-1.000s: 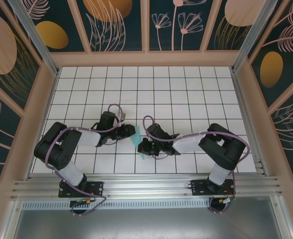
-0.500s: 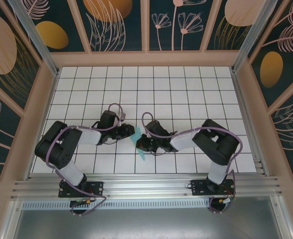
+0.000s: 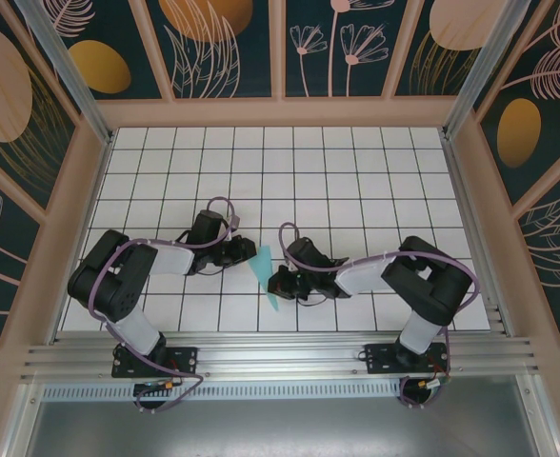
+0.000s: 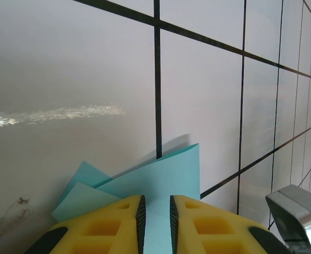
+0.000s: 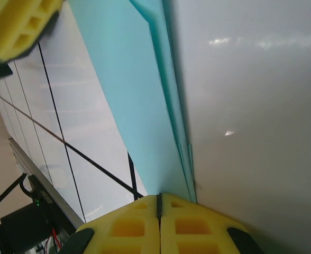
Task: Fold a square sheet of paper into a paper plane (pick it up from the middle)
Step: Perform the fifth fold on the wing at the bottom-center of the table.
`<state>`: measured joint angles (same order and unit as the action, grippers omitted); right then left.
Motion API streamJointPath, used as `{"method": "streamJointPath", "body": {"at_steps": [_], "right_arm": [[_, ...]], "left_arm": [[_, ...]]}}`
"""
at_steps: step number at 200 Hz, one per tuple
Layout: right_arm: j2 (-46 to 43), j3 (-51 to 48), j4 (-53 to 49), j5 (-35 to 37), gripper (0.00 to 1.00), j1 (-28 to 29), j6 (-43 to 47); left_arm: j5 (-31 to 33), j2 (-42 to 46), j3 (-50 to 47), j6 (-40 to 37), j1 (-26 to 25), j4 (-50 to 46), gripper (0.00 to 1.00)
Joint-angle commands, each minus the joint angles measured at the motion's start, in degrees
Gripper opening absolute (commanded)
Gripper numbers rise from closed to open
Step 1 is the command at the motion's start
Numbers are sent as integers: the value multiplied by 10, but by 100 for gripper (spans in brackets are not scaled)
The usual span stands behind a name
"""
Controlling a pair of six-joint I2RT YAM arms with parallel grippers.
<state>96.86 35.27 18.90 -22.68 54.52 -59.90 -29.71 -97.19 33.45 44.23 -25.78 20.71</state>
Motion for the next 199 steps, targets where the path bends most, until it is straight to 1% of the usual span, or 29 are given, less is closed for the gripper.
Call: {"method": "streamJointPath", "body": {"at_steps": [1, 32, 47, 65, 81, 98, 122, 147, 160, 184, 199], "right_arm": [[9, -12, -40, -20, 8, 22, 0], [-7, -15, -44, 3, 8, 39, 0], [-1, 1, -75, 17, 8, 36, 10], [11, 8, -84, 29, 7, 33, 11], [20, 4, -77, 37, 6, 27, 4], [20, 8, -78, 47, 6, 26, 5], [14, 15, -81, 54, 6, 24, 10], [10, 18, -89, 60, 6, 22, 12], [9, 17, -87, 59, 6, 21, 12], [9, 15, -82, 59, 6, 22, 11], [7, 11, -79, 61, 6, 22, 8]], "left_arm": [[86, -54, -2, -19, -2, -34, 24], [92, -51, -4, -22, -1, -40, 24], [83, -43, -8, -20, -1, -32, 25], [60, -14, -14, -13, -2, -18, 30], [62, 43, -7, -14, -1, -39, 38], [60, 86, 11, -21, -1, -70, 40], [38, 129, 11, -4, -3, -71, 45], [13, 156, -6, 12, -16, -59, 43], [-2, 161, -20, 23, -28, -34, 42], [-37, 135, -41, 43, -42, 18, 40], [-72, 107, -44, 59, -48, 55, 40]]}}
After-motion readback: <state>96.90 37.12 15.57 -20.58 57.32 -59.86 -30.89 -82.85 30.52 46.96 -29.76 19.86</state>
